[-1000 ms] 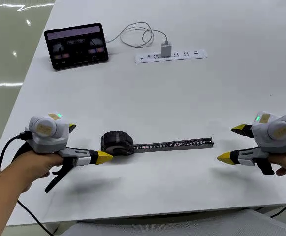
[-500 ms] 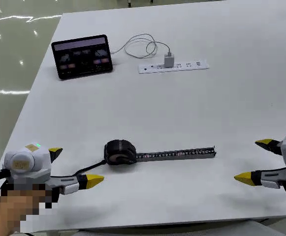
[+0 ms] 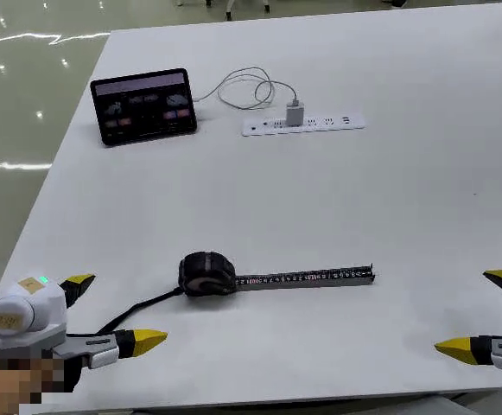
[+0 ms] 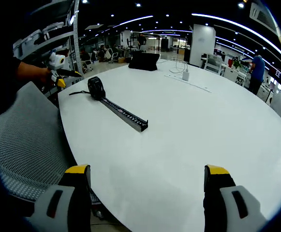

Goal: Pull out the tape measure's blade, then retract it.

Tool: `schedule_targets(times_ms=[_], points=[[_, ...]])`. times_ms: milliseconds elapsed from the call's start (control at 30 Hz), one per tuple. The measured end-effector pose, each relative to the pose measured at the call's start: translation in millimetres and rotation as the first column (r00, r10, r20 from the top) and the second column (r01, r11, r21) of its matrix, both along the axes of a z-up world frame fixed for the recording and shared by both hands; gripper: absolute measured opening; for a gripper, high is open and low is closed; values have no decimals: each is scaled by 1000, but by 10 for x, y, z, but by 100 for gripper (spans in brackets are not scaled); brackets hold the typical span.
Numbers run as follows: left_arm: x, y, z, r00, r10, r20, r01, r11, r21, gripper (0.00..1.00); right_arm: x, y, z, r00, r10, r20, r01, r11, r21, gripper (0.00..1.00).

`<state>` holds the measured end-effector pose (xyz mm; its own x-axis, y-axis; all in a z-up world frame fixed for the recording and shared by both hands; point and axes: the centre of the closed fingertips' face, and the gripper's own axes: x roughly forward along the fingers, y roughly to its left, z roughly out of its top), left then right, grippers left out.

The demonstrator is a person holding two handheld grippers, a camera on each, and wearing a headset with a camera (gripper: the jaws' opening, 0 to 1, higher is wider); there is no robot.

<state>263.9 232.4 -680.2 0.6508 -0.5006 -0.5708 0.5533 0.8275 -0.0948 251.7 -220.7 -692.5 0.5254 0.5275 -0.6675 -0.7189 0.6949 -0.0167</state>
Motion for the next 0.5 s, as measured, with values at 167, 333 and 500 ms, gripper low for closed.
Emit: schedule_targets(times_ms=[167,333,500], points=[[-43,-6,37,1000,4,12,-4,1000,-3,100,-33,-23,56,1000,-11,14,11,1000,17,100],[-37,74,25,1000,29,12,-29,1000,-10,100,-51,-52,71,999,-29,19,28,999,28,100],[12,121,60,999,36,16,-36,999,-13,100,-84,-93,29,999,-39,15,39,999,18,100]])
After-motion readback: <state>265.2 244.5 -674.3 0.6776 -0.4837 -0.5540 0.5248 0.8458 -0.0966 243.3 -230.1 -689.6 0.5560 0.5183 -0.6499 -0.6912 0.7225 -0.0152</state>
